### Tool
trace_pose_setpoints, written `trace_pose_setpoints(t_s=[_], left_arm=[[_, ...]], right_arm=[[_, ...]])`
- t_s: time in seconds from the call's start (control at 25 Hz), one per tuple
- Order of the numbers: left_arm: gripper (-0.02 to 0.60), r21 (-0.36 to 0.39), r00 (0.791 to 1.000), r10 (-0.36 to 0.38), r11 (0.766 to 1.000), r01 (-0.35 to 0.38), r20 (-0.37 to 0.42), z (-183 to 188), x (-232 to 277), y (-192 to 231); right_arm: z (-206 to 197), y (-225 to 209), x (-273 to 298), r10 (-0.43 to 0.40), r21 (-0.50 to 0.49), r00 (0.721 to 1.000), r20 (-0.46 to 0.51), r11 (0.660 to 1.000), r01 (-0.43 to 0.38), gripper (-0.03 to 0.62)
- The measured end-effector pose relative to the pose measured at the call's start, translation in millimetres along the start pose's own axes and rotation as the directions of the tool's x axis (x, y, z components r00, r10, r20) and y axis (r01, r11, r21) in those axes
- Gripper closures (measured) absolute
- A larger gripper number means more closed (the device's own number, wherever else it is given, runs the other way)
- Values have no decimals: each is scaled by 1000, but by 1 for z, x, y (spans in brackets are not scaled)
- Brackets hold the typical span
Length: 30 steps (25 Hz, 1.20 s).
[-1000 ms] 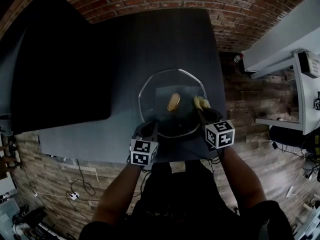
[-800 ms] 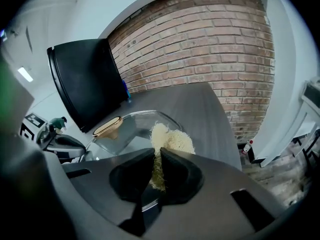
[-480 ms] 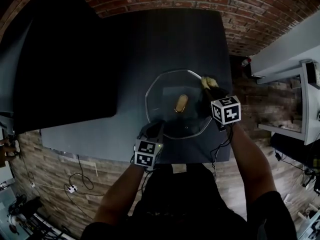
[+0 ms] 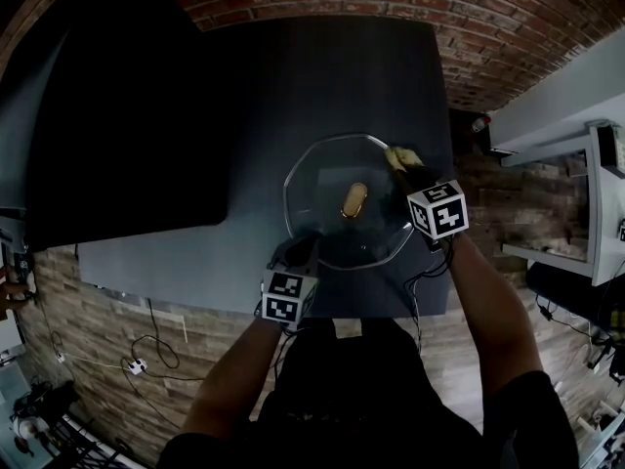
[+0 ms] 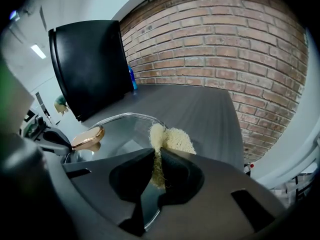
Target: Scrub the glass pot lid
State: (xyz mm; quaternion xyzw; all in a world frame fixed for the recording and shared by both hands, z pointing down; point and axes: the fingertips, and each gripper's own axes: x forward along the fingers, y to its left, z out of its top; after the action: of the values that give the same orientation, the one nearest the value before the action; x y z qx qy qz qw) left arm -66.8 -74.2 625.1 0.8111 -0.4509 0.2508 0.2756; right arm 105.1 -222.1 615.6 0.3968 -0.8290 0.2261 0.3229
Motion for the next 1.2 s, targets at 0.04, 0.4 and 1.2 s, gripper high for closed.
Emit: trace_pose_setpoints(t_s=[0.04, 0.4, 1.2], left_arm=[[549, -2, 1000, 1, 1000, -1, -2, 0, 0, 0], [549, -17, 1000, 9, 1000, -8, 5, 0, 0, 3], [549, -39, 1000, -14, 999, 15, 4, 1, 1, 0]], right_arm=[[-2, 4, -2, 4, -2, 1000, 1, 1000, -4, 551], [-28, 52, -30, 37, 7, 999, 11, 999, -37, 551], [-49, 212, -24, 236, 12, 972, 4, 972, -236, 553]])
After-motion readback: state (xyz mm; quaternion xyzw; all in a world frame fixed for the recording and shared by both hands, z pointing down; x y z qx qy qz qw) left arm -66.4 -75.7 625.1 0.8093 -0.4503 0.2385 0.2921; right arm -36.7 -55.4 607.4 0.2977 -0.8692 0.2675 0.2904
